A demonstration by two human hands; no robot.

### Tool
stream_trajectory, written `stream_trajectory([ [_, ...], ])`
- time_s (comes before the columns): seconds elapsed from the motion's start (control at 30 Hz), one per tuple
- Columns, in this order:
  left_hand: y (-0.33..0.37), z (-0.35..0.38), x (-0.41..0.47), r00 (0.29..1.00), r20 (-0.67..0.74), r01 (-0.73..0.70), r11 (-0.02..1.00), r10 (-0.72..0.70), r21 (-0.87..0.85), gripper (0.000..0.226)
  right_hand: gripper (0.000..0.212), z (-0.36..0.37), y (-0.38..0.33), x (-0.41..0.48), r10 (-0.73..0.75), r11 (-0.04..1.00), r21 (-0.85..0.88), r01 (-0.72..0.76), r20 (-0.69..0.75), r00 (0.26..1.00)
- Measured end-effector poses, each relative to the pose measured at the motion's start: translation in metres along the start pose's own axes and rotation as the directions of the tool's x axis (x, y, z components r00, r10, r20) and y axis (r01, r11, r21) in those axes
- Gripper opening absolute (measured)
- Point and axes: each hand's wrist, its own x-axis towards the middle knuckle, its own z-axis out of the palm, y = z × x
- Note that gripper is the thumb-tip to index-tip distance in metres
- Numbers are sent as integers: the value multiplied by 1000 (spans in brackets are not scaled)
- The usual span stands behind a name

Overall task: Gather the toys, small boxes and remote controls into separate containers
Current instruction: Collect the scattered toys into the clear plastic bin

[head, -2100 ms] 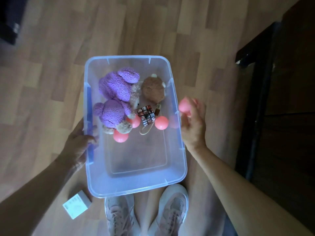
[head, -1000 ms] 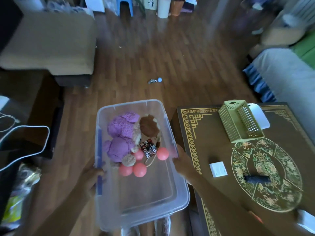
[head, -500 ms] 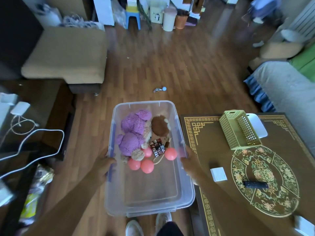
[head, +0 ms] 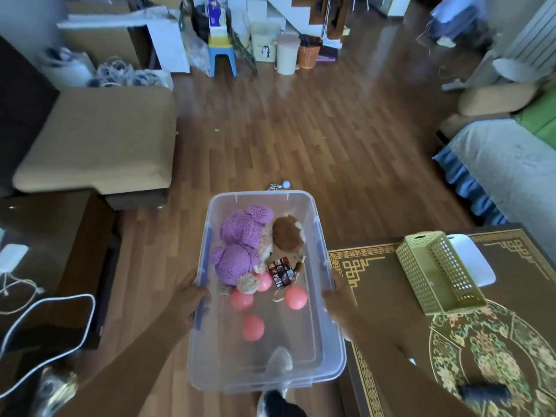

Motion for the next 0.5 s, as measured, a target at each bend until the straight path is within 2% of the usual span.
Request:
stream_trajectory([
  [0.17, 59, 42, 46, 997, 63, -44, 999, 45, -18, 42, 71, -21, -49, 65, -3, 1000, 16, 3, -36, 999],
  [0.37, 122, 71, 107, 998, 56, -30, 1000, 29, 9, 41, 64, -28, -105, 135, 28, 999, 34, -27, -44, 999],
  [0.5, 167, 88, 166, 998, 61, -8, 996, 2, 93, 37, 62, -22, -132, 188, 67, 997, 37, -64, -61, 996],
])
